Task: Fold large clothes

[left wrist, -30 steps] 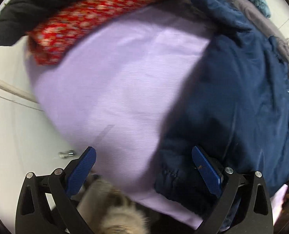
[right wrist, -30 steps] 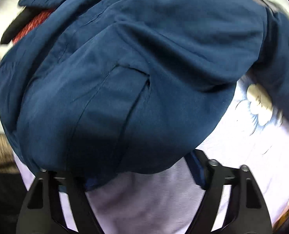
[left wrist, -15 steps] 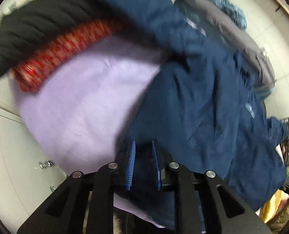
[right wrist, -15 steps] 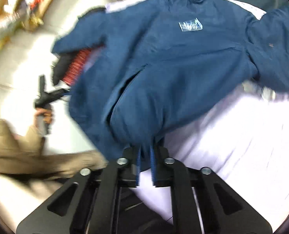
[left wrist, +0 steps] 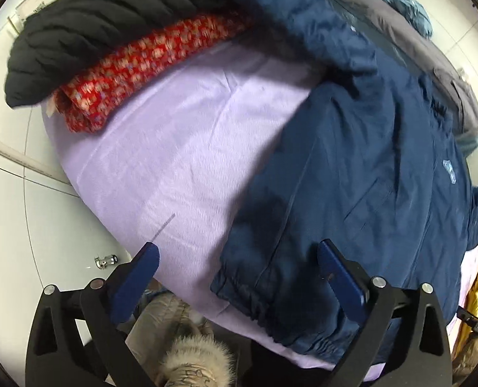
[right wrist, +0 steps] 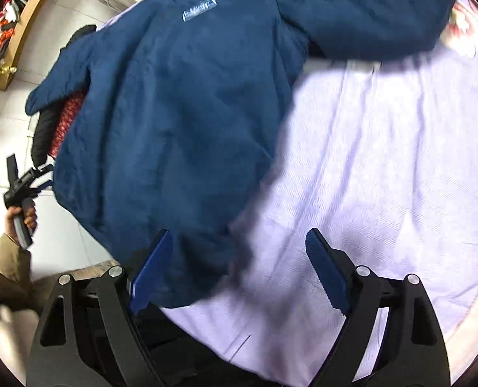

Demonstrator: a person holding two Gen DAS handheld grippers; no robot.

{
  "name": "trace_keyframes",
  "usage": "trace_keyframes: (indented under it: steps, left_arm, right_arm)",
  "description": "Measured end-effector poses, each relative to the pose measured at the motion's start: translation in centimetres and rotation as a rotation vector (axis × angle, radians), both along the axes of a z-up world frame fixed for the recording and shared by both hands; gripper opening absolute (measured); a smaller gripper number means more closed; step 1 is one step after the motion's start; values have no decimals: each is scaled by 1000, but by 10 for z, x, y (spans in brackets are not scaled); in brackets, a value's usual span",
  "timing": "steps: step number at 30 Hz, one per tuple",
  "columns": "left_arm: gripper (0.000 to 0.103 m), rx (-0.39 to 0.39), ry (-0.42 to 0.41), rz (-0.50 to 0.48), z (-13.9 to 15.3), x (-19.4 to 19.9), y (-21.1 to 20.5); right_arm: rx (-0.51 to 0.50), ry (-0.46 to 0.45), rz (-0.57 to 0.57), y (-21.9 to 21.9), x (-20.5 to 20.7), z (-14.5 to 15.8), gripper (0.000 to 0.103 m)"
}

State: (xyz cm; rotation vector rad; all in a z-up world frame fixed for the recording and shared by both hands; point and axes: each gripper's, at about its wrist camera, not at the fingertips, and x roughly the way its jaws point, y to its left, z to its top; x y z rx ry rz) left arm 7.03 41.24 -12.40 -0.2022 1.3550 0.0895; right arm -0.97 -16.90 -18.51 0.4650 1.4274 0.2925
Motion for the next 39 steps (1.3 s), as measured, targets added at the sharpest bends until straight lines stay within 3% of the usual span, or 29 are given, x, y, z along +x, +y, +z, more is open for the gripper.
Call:
trace_keyframes:
  steps: [5, 8, 10, 11, 13, 14, 17, 19, 21, 23, 26, 28, 29, 31, 33, 34, 37, 39]
  left_arm:
    - [97, -105, -12, 27, -16, -2, -3]
    - [96, -141, 26, 44, -37, 4, -12]
    - [94, -158, 52, 46, -47, 9, -21]
    - [81, -157, 51, 37, -48, 11, -26]
    - [68, -123, 66, 3, -47, 16, -36]
    - [55, -108, 69, -20, -44, 18, -40]
    - [35, -137, 72, -44, -20, 19, -38]
    - [31, -181, 41, -43, 13, 11, -23]
    - [30, -209, 28, -2, 32, 1, -7]
    - [30, -225, 46, 43, 33, -6, 6]
    - [32, -186, 87, 95, 9, -5, 11]
    - [38, -114, 127, 143, -15, -3, 14]
    - [39, -92, 146, 183, -25, -3, 18]
    - [39, -79, 150, 269, -30, -9, 34]
    - [40, -45, 119, 293, -22, -8, 42]
    - [45, -38, 110, 285, -16, -10, 43]
    - [90, -83, 42, 211, 4, -5, 31]
    - [97, -73, -5, 138, 14, -2, 12]
  right_arm:
    - [-29, -121, 249, 47, -18, -19, 84]
    - [-61, -191, 223, 62, -14, -23, 84]
    - [-26, -130, 211, 69, -8, -35, 55]
    - [17, -61, 224, 74, -2, -40, 25]
    - [29, 3, 219, 79, 6, -36, 15]
    - [61, 19, 220, 82, 9, -28, 13]
    - [232, 69, 168, 74, 11, 8, 9]
    - [304, 68, 176, 63, 5, 49, 8]
    - [295, 56, 164, 48, 0, 95, 8]
    - [339, 50, 135, 32, -2, 124, 8]
    - [374, 97, 101, 27, 3, 118, 12]
    - [278, 140, 100, 34, 6, 92, 45]
    - [183, 182, 76, 35, 5, 69, 79]
    - [94, 222, 30, 44, 8, 42, 83]
    - [119, 239, -41, 38, 3, 21, 83]
    - [124, 241, -64, 34, 1, 18, 83]
    - [121, 268, -93, 21, -13, -1, 83]
    - [89, 279, -86, 15, -19, -9, 83]
